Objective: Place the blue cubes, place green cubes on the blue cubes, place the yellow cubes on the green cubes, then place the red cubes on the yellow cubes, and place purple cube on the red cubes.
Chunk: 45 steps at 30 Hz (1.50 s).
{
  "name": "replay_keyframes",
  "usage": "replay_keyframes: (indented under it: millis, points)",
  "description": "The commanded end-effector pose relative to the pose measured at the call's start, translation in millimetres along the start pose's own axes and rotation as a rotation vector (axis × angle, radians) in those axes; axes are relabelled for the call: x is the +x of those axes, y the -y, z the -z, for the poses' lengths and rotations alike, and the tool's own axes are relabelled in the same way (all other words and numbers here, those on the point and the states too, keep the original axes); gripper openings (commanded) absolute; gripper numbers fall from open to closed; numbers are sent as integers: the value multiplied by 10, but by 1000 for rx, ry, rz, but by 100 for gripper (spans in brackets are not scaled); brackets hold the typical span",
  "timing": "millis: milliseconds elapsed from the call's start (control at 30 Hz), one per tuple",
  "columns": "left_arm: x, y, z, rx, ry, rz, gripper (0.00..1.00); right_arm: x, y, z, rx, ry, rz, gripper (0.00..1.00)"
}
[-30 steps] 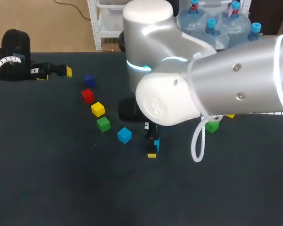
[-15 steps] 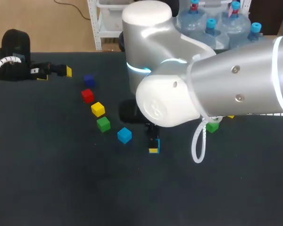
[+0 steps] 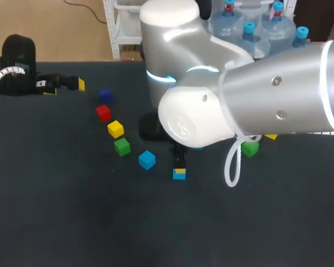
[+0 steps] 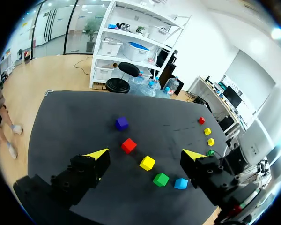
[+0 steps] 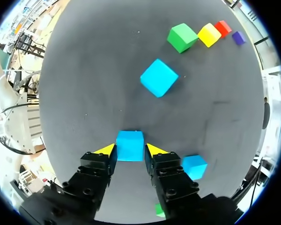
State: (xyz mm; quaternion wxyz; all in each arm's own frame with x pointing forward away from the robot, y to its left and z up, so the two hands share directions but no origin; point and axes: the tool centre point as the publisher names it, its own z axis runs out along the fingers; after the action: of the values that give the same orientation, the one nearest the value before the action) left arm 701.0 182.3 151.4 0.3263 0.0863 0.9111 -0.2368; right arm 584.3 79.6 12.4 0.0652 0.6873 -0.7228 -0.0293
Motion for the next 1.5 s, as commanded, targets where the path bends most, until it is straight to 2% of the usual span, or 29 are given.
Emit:
replay_keyframes:
  millis: [33,133,167,200,233,267,333,367,933,1433,1467,1500]
  points:
    - [14,-19,3,10,6,-2,100,19,83,79,-7,3,-2,39]
    - [14,-19,3,10,6,-2,100,17,130,95,-4,-3,-7,37]
    - [14,-19,3,10,6,-2,100,12,137,98,-7,-5,-4,31]
    - [14,-19,3,10,6,-2,100,2,139,99,-12,-7,2,8]
    - [14,-19,3,10,6,-2,100,-8,138,94,-16,-9,7,0]
    - [14,-19,3,10,6,-2,100,-15,136,89,-23,-6,7,0]
    - [14,-19,3,10,6,-2,100,-29,126,81,-32,-6,9,54]
    - [14,-19,3,10,6,-2,100,-37,116,84,-33,-1,14,100]
    - [14,-19,3,10,6,-2,100,-2,-121,4,-70,29,1,100]
    - [14,-19,3,10,6,-2,100,26,-71,-158,-67,5,16,100]
    - [14,-19,3,10,6,-2,100,23,-69,-163,-67,4,18,95]
    - [14,-19,3,10,6,-2,100,21,-68,-167,-67,3,18,80]
